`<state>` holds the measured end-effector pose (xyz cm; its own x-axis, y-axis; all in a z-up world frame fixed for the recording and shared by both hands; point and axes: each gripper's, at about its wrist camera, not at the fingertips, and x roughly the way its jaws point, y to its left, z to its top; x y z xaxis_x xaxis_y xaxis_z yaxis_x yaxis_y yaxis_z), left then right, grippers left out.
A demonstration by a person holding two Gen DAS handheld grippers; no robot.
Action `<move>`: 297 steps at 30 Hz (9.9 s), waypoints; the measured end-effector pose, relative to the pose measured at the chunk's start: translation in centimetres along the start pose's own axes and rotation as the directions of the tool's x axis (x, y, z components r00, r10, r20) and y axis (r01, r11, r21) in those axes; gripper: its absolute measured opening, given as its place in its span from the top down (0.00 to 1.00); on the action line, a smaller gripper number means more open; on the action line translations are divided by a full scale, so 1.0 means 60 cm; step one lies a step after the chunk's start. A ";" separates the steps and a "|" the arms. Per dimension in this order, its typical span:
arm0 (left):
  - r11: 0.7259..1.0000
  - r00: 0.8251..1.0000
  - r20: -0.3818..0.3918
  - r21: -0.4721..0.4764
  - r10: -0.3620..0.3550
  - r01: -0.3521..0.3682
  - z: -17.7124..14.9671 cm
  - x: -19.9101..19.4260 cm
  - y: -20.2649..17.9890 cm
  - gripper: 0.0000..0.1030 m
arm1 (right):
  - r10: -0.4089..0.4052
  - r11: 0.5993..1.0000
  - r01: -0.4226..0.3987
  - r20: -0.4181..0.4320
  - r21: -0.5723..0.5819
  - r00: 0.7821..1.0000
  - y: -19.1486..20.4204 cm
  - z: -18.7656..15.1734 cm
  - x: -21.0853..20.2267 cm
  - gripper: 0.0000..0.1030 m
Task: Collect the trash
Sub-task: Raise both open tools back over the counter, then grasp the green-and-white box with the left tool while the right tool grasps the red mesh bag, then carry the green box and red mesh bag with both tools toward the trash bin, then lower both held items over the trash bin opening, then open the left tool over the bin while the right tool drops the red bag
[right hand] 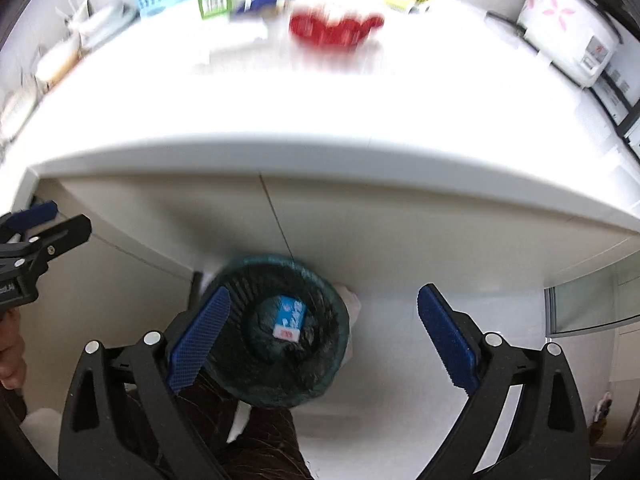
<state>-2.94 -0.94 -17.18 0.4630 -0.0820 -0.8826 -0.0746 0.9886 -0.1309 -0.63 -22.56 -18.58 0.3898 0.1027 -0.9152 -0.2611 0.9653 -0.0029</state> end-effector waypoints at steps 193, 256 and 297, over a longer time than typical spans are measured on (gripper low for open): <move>0.996 0.997 0.076 0.083 0.022 -0.028 0.064 -0.099 -0.057 0.55 | 0.068 0.996 -0.073 0.096 0.046 0.993 -0.007 0.114 -0.131 0.93; 0.960 0.983 -0.180 0.266 -0.043 0.091 -0.104 0.186 -0.106 0.53 | 0.049 0.993 -0.036 -0.110 0.116 0.993 -0.031 -0.092 0.081 0.93; 0.998 0.988 -0.138 0.025 0.066 -0.063 -0.116 0.155 0.042 0.06 | 0.133 0.989 -0.144 -0.228 -0.033 0.965 0.086 -0.061 0.192 0.80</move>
<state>-4.99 -0.08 -28.86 0.3306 -0.0333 -0.9432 -0.0813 0.9947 -0.0637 -0.72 -17.25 -30.62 0.1405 0.1723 -0.9750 -0.3433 0.9321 0.1153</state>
